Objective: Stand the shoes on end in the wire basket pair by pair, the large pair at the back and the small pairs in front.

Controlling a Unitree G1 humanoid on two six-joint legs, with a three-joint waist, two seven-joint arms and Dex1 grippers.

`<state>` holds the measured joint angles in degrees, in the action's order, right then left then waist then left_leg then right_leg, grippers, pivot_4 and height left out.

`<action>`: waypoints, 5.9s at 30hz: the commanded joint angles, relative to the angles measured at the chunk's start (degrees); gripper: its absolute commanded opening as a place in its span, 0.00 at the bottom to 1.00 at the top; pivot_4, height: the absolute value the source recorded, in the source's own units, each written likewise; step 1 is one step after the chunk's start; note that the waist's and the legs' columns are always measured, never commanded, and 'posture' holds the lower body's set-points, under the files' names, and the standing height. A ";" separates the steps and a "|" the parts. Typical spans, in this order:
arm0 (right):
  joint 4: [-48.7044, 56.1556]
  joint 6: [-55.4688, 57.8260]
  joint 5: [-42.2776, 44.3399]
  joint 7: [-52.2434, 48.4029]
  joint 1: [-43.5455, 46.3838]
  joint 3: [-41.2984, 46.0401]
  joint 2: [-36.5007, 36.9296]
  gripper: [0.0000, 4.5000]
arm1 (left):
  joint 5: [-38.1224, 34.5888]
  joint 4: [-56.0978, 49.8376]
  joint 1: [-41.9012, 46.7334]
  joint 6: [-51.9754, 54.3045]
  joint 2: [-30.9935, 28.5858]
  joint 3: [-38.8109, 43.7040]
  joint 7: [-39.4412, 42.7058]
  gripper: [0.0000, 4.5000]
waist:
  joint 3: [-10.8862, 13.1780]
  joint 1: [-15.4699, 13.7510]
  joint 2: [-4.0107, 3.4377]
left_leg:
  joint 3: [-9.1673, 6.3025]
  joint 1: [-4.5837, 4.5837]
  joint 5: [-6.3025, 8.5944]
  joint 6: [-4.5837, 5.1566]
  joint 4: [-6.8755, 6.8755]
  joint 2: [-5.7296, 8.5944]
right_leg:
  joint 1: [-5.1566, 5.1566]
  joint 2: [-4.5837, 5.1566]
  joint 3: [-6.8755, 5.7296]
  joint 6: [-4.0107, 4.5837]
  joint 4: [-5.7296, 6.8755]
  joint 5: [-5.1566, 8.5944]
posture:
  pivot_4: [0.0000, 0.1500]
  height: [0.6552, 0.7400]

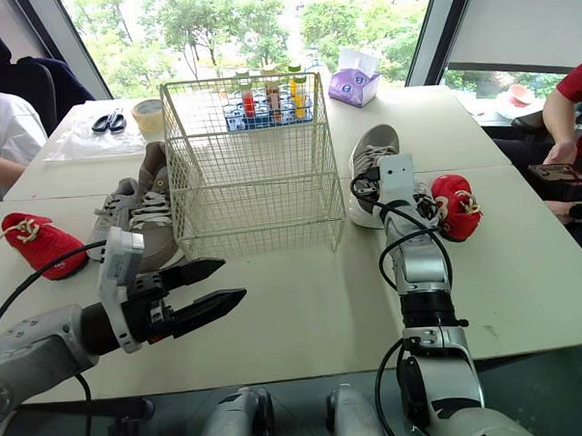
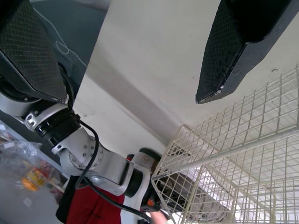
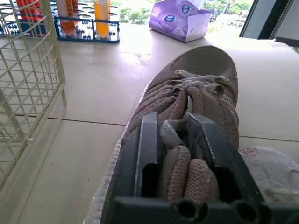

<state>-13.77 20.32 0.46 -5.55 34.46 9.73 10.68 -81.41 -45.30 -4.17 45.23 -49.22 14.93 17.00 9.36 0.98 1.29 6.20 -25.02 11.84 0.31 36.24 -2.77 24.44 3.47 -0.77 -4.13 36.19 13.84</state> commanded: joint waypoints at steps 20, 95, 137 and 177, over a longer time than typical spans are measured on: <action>1.74 3.58 4.53 3.99 -0.63 1.48 -1.98 0.99 | 7.03 1.45 2.72 -1.79 2.94 -2.93 3.81 1.00 | 0.05 0.21 -0.08 | 0.03 -0.03 0.01 0.02 -0.07 0.00 | 0.08 0.02 -0.02 0.00 -0.04 0.00 | 1.00 0.94; 13.17 9.32 38.34 -38.05 26.92 12.16 26.73 0.70 | 11.97 52.39 63.12 20.13 12.68 19.45 23.84 0.15 | 0.85 -0.65 -0.68 | -0.10 -1.41 -0.07 0.02 1.13 -0.08 | 1.21 -0.09 0.00 -0.58 1.13 0.04 | 1.00 0.94; 13.17 21.93 62.45 -28.20 25.13 6.83 6.81 0.99 | -10.08 20.86 39.28 -17.41 44.44 6.30 -13.19 0.15 | 0.74 -1.58 -0.62 | -0.23 -1.04 0.18 0.46 1.20 0.11 | 0.56 -0.18 -0.10 -0.64 0.80 -0.05 | 1.00 0.94; 12.41 22.94 66.11 -27.10 31.46 7.42 5.37 0.37 | -4.58 19.31 29.52 -16.30 37.75 -0.20 -13.00 0.81 | 0.76 -1.31 -0.61 | -0.22 -1.04 0.19 0.46 1.06 0.04 | 0.63 -0.17 -0.09 -0.61 0.72 -0.03 | 1.00 0.94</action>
<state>-3.09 45.67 66.16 -30.79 62.32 16.27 15.35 -87.01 -23.37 25.53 28.40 -10.47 14.83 4.82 10.12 -0.32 0.68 5.98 -26.06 12.04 0.77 37.30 -2.73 25.07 3.30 -0.86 -4.74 36.91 13.81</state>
